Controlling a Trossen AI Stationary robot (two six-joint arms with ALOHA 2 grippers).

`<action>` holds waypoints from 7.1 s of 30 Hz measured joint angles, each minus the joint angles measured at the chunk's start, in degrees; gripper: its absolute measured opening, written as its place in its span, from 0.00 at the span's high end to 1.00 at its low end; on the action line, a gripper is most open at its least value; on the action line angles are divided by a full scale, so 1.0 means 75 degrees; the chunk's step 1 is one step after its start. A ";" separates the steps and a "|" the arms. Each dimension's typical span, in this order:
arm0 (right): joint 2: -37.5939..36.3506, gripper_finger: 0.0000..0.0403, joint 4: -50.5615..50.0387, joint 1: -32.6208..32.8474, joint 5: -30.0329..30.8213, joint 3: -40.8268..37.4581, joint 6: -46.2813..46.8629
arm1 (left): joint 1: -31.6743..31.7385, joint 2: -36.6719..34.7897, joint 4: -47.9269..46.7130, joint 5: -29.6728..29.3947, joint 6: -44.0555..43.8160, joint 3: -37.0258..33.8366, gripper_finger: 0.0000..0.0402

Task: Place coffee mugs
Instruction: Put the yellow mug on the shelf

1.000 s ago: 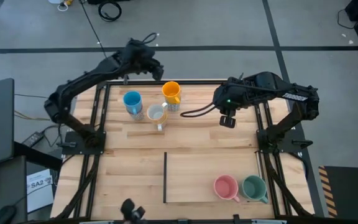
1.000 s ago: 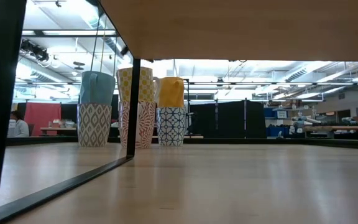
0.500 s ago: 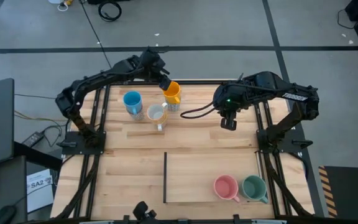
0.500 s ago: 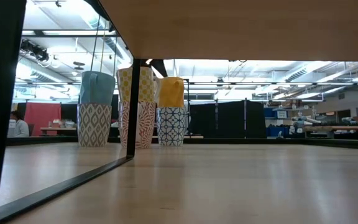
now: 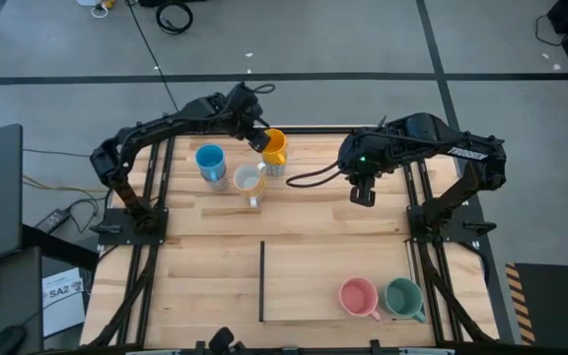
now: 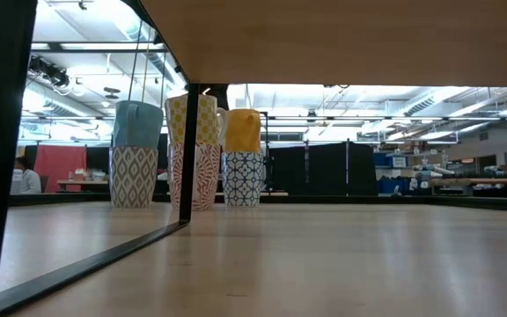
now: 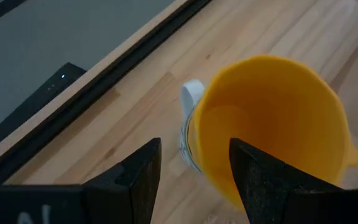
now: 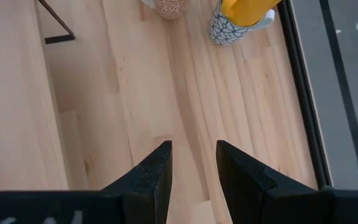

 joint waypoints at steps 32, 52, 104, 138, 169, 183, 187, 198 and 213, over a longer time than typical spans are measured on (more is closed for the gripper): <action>0.0003 0.68 -0.0003 0.0000 -0.0157 0.0001 0.0021 | -0.0119 0.0425 -0.0108 0.0052 -0.0195 0.0006 0.80; -0.0507 0.68 -0.0045 0.0000 -0.0157 -0.0008 -0.0002 | -0.0122 0.0210 -0.0269 0.0039 -0.0165 0.0077 0.93; -0.4202 0.68 0.3613 0.0009 -0.0364 -0.5023 0.0370 | -0.7087 0.1977 -0.2325 -0.0194 -0.1941 0.4736 0.93; -0.4179 0.68 0.3727 0.0009 -0.0360 -0.5023 0.0166 | -0.7079 0.2629 -0.1786 0.0145 -0.2391 0.4736 0.91; -0.4179 0.68 0.3722 0.0009 -0.0358 -0.5023 0.0162 | -0.7070 0.2632 -0.1668 -0.0016 -0.2382 0.4736 0.90; -0.4179 0.68 0.3722 0.0008 -0.0355 -0.5023 -0.0038 | -0.7073 0.2632 -0.1729 -0.0139 -0.2382 0.4736 0.90; -0.4179 0.68 0.3721 0.0009 -0.0355 -0.5023 -0.0038 | -0.7070 0.2632 -0.1729 -0.0143 -0.2382 0.4736 0.90; -0.4179 0.68 0.3722 0.0009 -0.0355 -0.5023 -0.0040 | -0.7070 0.2632 -0.1590 -0.0128 -0.2388 0.4737 0.75; -0.4179 0.68 0.3720 0.0009 -0.0352 -0.5023 -0.0186 | -0.7070 0.2630 -0.1100 -0.0146 -0.1901 0.4736 0.71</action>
